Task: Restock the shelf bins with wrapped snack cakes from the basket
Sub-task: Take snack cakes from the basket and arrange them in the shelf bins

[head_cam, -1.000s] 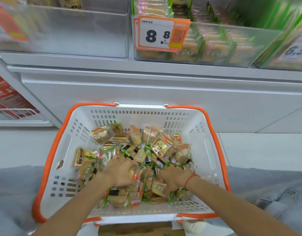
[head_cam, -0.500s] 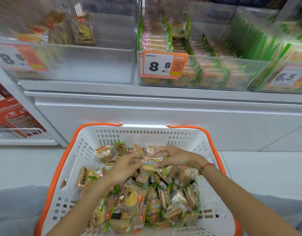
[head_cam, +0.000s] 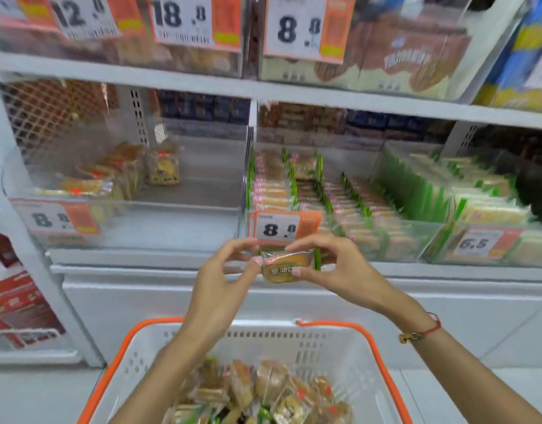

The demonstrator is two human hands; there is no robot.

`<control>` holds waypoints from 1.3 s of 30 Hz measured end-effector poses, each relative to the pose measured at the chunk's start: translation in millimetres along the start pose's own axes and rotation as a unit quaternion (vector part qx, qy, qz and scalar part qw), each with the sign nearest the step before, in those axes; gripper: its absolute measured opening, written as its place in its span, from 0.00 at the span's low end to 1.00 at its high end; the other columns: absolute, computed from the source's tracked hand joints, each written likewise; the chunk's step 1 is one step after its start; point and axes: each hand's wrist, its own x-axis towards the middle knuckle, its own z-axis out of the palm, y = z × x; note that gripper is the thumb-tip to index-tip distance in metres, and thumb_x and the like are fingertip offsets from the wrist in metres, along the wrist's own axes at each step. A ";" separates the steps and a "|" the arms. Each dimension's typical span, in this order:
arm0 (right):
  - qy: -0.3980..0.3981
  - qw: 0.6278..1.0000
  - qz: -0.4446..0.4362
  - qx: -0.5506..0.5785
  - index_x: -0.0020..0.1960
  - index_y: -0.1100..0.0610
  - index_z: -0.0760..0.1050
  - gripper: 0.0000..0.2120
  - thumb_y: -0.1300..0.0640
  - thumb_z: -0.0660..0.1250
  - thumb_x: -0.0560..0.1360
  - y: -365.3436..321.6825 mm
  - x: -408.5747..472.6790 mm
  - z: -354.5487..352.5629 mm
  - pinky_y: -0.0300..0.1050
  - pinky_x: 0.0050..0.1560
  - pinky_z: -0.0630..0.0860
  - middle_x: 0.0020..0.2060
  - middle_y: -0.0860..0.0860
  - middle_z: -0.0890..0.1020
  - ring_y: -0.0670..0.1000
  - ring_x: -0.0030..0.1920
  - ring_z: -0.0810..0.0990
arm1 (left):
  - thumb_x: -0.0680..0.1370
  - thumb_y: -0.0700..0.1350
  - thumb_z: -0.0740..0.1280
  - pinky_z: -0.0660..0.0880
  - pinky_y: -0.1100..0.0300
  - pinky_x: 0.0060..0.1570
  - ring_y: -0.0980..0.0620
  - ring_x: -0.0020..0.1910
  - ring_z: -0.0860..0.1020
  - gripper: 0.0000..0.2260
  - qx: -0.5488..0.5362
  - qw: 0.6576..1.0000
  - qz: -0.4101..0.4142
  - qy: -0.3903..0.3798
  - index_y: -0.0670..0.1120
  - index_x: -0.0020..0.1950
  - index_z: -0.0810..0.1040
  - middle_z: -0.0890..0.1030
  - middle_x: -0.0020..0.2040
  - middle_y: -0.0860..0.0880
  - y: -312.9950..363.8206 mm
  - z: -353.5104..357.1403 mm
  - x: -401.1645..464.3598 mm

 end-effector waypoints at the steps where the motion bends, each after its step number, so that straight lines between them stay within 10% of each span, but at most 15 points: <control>1: 0.002 1.000 -0.012 -0.005 0.52 0.48 0.80 0.13 0.59 0.75 0.70 -6.1 4.9 -11.6 0.36 0.49 0.77 0.48 0.42 0.83 0.42 0.50 0.80 | 0.76 0.40 0.68 0.71 0.75 0.43 0.63 0.45 0.78 0.09 0.004 0.999 0.031 0.023 0.55 0.51 0.78 0.81 0.46 0.58 11.6 -2.9 10.7; 7: 0.112 0.989 -0.081 -0.057 0.51 0.49 0.81 0.11 0.59 0.75 0.70 -23.0 37.0 -71.0 0.39 0.50 0.77 0.47 0.41 0.83 0.43 0.49 0.82 | 0.78 0.42 0.65 0.71 0.68 0.47 0.61 0.48 0.76 0.09 0.064 0.986 0.113 0.101 0.53 0.57 0.74 0.77 0.51 0.60 51.3 -16.8 87.5; 14: 0.189 0.964 0.021 -0.183 0.52 0.48 0.79 0.11 0.55 0.74 0.71 22.3 102.4 -102.8 0.45 0.44 0.76 0.46 0.43 0.83 0.46 0.41 0.79 | 0.82 0.52 0.57 0.64 0.63 0.56 0.62 0.58 0.69 0.18 0.145 0.989 0.029 -0.024 0.52 0.72 0.63 0.69 0.67 0.57 41.5 -9.7 129.7; 39: 0.093 0.932 0.002 -0.351 0.63 0.44 0.75 0.18 0.59 0.68 0.75 84.5 190.5 -60.0 0.51 0.60 0.73 0.65 0.46 0.75 0.53 0.66 0.70 | 0.79 0.50 0.63 0.71 0.54 0.64 0.72 0.59 0.69 0.19 0.047 0.994 0.025 -0.093 0.63 0.67 0.65 0.69 0.64 0.68 16.8 -21.5 136.4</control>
